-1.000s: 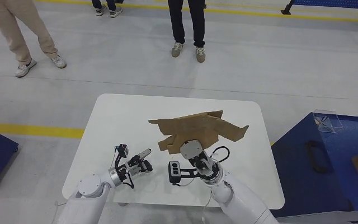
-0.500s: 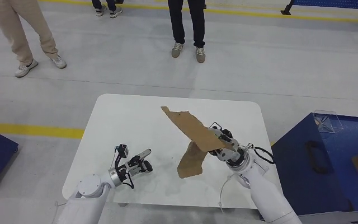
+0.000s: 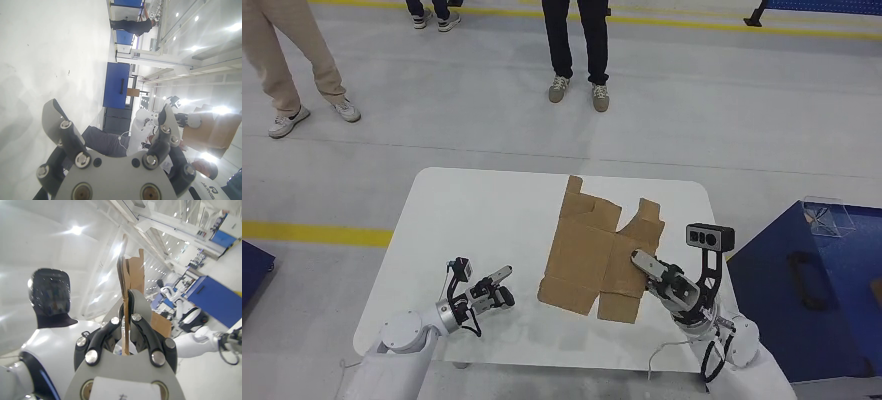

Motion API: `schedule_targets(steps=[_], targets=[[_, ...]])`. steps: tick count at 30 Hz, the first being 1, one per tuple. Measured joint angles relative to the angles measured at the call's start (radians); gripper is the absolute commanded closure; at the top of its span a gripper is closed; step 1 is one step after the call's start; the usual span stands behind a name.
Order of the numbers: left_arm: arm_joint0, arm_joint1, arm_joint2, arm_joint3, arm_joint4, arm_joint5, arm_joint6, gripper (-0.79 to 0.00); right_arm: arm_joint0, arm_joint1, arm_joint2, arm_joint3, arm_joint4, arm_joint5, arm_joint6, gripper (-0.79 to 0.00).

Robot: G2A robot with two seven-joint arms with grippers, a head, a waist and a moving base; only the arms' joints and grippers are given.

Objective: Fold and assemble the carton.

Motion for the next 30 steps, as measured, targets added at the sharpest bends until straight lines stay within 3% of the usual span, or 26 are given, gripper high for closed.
schedule_targets(steps=[3,11,14,17,21,26,30], targets=[[0.0,0.0,0.0,0.0,0.0,0.0,0.0,-0.785,-0.01,-0.004,0.003,-0.008,-0.121,-0.043,-0.082,0.0],[0.0,0.0,0.0,0.0,0.0,0.0,0.0,-0.785,-0.009,-0.004,0.003,-0.008,-0.097,-0.039,-0.064,0.0],[0.0,0.0,0.0,0.0,0.0,0.0,0.0,-0.785,-0.001,-0.003,0.051,-0.003,-0.166,-0.083,-0.102,0.0],[0.0,0.0,0.0,0.0,0.0,0.0,0.0,-0.785,-0.004,-0.01,0.123,-0.031,-0.413,-0.191,-0.211,0.0],[0.0,0.0,0.0,0.0,0.0,0.0,0.0,-0.785,0.001,-0.034,0.273,-0.146,-0.915,-0.28,-0.428,0.0],[0.0,0.0,0.0,0.0,0.0,0.0,0.0,-0.785,-0.025,-0.069,0.341,-0.325,-1.571,-0.255,-0.789,0.0],[0.0,0.0,0.0,0.0,0.0,0.0,0.0,-0.785,-0.083,-0.072,0.293,-0.395,-2.14,-0.098,-1.194,0.0]])
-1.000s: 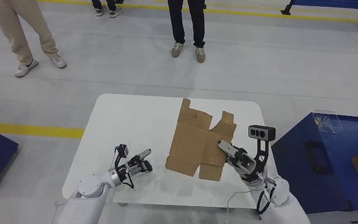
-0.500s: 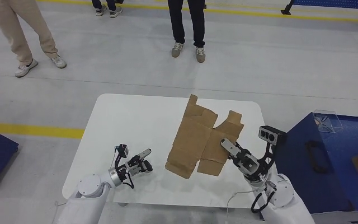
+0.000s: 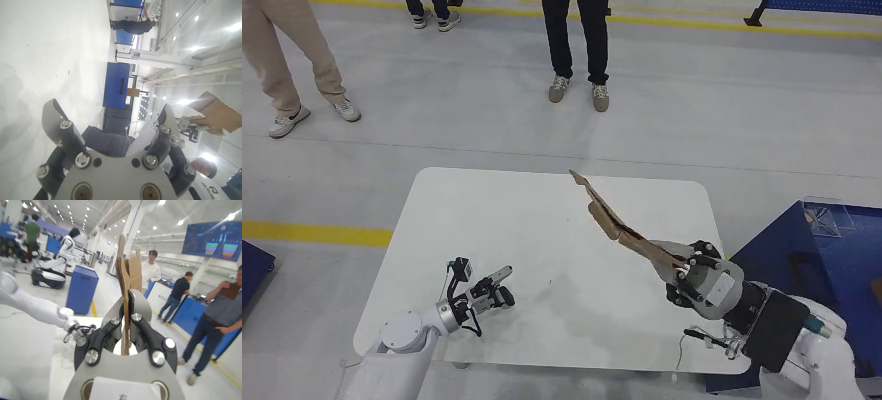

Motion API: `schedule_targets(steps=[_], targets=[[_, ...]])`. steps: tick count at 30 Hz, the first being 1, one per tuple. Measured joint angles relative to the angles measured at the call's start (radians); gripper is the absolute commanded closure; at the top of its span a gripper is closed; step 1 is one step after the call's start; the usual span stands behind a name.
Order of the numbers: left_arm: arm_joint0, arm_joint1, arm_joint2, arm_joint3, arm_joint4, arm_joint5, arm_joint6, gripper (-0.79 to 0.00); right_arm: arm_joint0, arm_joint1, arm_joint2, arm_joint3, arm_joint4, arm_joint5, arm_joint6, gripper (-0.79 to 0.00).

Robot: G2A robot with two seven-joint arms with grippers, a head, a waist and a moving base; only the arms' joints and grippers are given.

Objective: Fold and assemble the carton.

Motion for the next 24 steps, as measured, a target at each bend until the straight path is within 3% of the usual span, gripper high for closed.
schedule_targets(steps=[3,6,9,13,17,20,24], targets=[[0.0,0.0,0.0,0.0,0.0,0.0,0.0,-0.785,-0.061,0.012,-0.043,0.029,-0.352,0.19,-0.298,0.0],[0.0,0.0,0.0,0.0,0.0,0.0,0.0,-0.785,-0.103,0.024,-0.064,0.052,-0.596,0.351,-0.49,0.0],[0.0,0.0,0.0,0.0,0.0,0.0,0.0,-0.785,-0.132,0.031,-0.075,0.057,-0.734,0.459,-0.572,0.0],[0.0,0.0,0.0,0.0,0.0,0.0,0.0,-0.785,-0.151,0.036,-0.086,0.058,-0.76,0.503,-0.591,0.0],[0.0,0.0,0.0,0.0,0.0,0.0,0.0,-0.785,-0.149,0.039,-0.097,0.087,-0.636,0.415,-0.587,0.0],[0.0,0.0,0.0,0.0,0.0,0.0,0.0,-0.785,-0.108,0.038,-0.09,0.151,-0.37,0.222,-0.542,0.0],[0.0,0.0,0.0,0.0,0.0,0.0,0.0,-0.785,-0.04,0.042,-0.103,0.261,0.001,-0.066,-0.387,0.0]])
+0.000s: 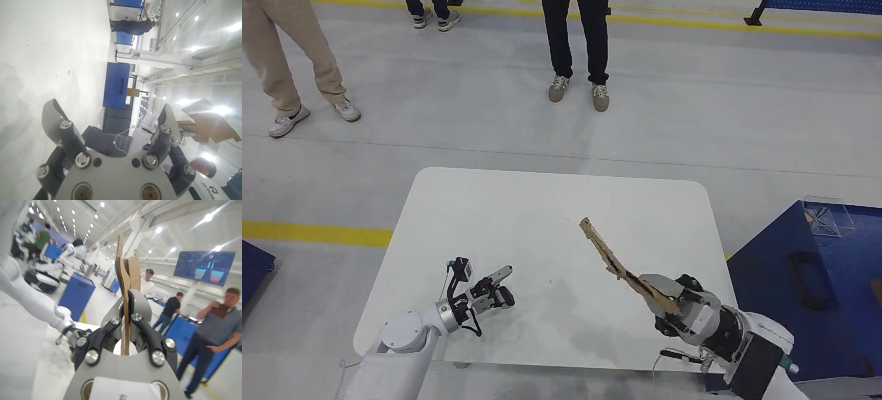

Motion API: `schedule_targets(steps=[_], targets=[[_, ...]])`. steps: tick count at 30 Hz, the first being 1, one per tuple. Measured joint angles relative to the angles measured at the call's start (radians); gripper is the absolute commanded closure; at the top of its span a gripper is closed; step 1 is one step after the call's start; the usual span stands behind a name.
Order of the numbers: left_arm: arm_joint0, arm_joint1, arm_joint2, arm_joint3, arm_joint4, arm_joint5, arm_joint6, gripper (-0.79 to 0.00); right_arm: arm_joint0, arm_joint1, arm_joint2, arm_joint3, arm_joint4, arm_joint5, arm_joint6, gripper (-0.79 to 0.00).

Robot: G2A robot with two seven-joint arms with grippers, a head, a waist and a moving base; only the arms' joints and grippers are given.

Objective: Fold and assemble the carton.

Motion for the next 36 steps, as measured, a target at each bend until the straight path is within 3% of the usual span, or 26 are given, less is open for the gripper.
schedule_targets(steps=[3,9,16,19,26,29,33,36], targets=[[0.0,0.0,0.0,0.0,0.0,0.0,0.0,-0.785,0.048,0.006,-0.054,0.101,0.262,-0.115,0.18,0.0],[0.0,0.0,0.0,0.0,0.0,0.0,0.0,-0.785,0.13,0.034,-0.206,0.291,0.792,-0.112,0.636,0.0],[0.0,0.0,0.0,0.0,0.0,0.0,0.0,-0.785,0.207,0.053,-0.331,0.46,1.289,-0.049,1.014,0.0],[0.0,0.0,0.0,0.0,0.0,0.0,0.0,-0.785,0.22,0.057,-0.345,0.475,1.401,-0.03,1.094,0.0],[0.0,0.001,0.003,-0.01,0.005,-0.008,-0.007,-0.785,0.219,0.056,-0.344,0.473,1.383,-0.031,1.082,0.0],[0.003,0.01,-0.008,-0.076,0.021,-0.13,-0.072,-0.785,0.208,0.056,-0.363,0.469,1.447,0.01,1.102,0.0],[-0.009,0.025,-0.01,-0.117,0.1,-0.366,-0.151,-0.785,0.231,0.066,-0.384,0.493,1.654,0.093,1.264,0.0],[-0.022,0.036,0.037,-0.17,0.11,-0.391,-0.153,-0.785,0.252,0.074,-0.39,0.512,1.796,0.141,1.405,0.0]])
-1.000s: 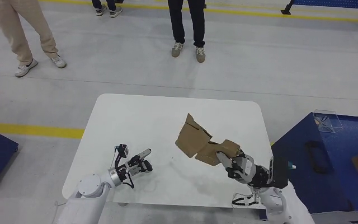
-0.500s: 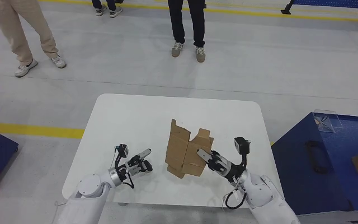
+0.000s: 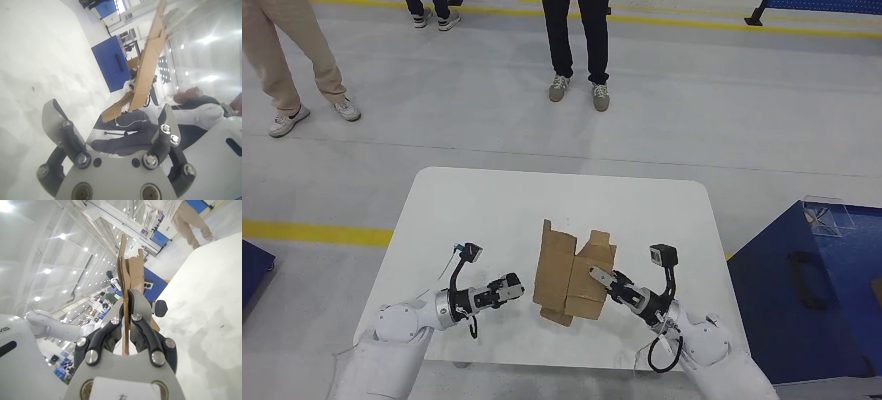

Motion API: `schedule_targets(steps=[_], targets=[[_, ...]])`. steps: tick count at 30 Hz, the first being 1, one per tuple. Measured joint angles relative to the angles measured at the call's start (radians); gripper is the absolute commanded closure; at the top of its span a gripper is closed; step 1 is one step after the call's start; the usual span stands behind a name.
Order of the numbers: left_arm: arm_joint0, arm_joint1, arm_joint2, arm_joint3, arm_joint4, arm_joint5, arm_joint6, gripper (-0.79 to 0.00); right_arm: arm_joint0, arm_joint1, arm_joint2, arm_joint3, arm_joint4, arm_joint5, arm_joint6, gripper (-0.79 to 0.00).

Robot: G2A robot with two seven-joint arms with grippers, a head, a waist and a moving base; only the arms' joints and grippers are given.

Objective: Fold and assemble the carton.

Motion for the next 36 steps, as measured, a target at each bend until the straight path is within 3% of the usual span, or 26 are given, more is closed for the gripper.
schedule_targets(steps=[6,7,9,10,11,22,23,33,36], targets=[[-0.039,0.022,0.086,-0.016,-0.128,0.049,-0.034,-0.785,0.034,0.009,-0.004,0.036,0.199,0.051,0.221,0.0],[-0.044,0.025,0.101,-0.02,-0.149,0.053,-0.039,-0.748,0.037,0.01,-0.007,0.04,0.218,0.059,0.247,0.0],[-0.056,0.031,0.132,-0.025,-0.193,0.065,-0.05,-0.36,0.044,0.011,-0.012,0.048,0.257,0.076,0.297,0.0],[-0.062,0.034,0.142,-0.025,-0.208,0.066,-0.051,-0.215,0.047,0.011,-0.013,0.051,0.272,0.082,0.313,0.0],[-0.067,0.036,0.153,-0.024,-0.222,0.068,-0.054,-0.003,0.049,0.011,-0.014,0.055,0.285,0.086,0.326,0.0],[-0.112,0.072,0.244,0.0,-0.361,0.12,-0.105,0.0,0.066,0.008,-0.025,0.082,0.346,0.097,0.405,0.0],[-0.115,0.075,0.248,0.0,-0.364,0.12,-0.106,0.0,0.067,0.007,-0.028,0.083,0.343,0.1,0.408,-0.785],[-0.111,0.075,0.246,-0.008,-0.369,0.115,-0.098,0.0,0.068,0.007,-0.037,0.071,0.341,0.112,0.423,-0.785],[-0.07,0.073,0.213,-0.057,-0.419,0.073,0.015,0.0,0.05,0.011,0.008,0.042,0.364,0.058,0.407,-0.785]])
